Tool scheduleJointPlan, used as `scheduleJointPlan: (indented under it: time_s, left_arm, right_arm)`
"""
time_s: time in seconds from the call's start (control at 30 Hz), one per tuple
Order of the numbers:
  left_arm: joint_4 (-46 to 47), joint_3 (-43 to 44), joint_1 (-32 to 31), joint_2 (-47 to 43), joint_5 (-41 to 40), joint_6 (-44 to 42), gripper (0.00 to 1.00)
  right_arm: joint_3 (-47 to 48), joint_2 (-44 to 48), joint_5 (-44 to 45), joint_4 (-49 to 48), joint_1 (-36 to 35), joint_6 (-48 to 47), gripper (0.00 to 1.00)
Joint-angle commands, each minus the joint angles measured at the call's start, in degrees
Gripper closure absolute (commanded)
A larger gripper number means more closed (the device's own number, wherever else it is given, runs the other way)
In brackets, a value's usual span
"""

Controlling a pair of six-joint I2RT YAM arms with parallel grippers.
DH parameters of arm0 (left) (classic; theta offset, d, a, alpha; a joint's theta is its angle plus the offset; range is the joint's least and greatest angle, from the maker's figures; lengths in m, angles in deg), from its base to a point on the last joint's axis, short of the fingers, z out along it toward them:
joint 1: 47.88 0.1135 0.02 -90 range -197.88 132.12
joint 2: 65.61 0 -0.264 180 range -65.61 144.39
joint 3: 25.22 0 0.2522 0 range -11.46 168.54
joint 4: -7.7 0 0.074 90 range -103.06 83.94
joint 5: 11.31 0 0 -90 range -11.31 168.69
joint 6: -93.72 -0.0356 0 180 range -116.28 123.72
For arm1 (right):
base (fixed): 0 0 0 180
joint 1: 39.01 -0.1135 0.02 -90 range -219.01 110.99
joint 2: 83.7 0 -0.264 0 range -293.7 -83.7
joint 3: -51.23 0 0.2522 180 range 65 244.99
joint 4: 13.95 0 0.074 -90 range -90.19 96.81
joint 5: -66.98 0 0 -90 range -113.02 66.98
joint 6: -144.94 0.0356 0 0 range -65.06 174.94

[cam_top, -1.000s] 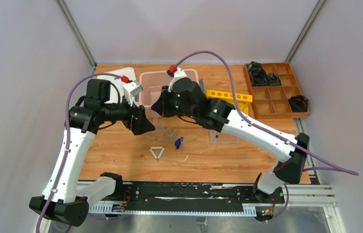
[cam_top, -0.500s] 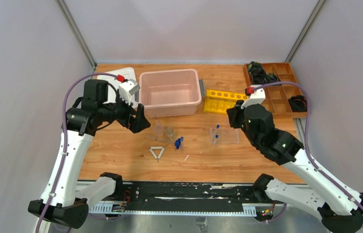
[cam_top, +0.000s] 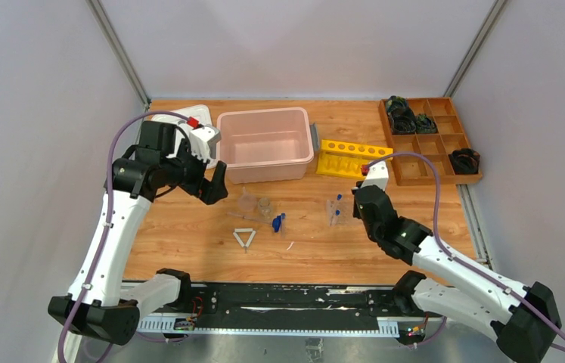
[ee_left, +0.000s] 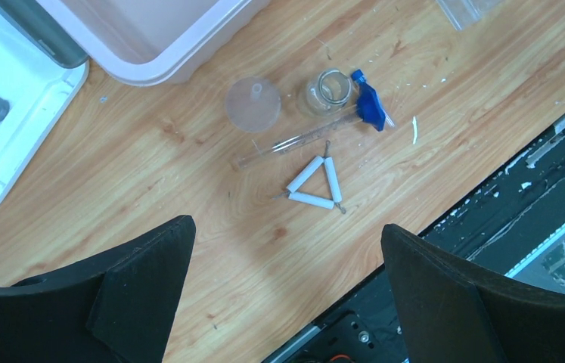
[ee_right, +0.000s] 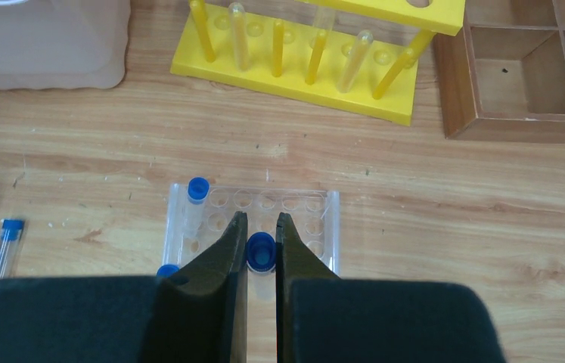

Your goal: Organize the chemistry lab equipment

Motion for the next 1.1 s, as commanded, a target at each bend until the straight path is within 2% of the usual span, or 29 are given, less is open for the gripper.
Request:
scheduleJointPlan:
  time_s: [0.0, 0.3, 0.53, 1.07]
  left_arm:
    - [-0.25, 1.49, -0.02, -0.75, -1.12, -0.84, 0.00]
    - [-0.30, -0.02, -0.03, -2.24, -1.23, -0.22, 0.00]
    - [-0.51, 0.51, -0.03, -2.72, -0.31, 0.51, 0.00]
    - [-0.56, 1.97, -0.02, -2.50, 0.54, 1.28, 0.00]
  right_arm:
    - [-3.80, -1.76, 2.42, -14.55, 2.24, -1.20, 1.00]
    - [-6.57, -10.44, 2.18, -25.38, 4.82, -1.77, 1.00]
    - [-7.45, -15.03, 2.89, -29.42, 6.19, -1.45, 1.00]
    - [-9.01, -18.77, 1.97, -31.18, 6.57, 0.65, 1.00]
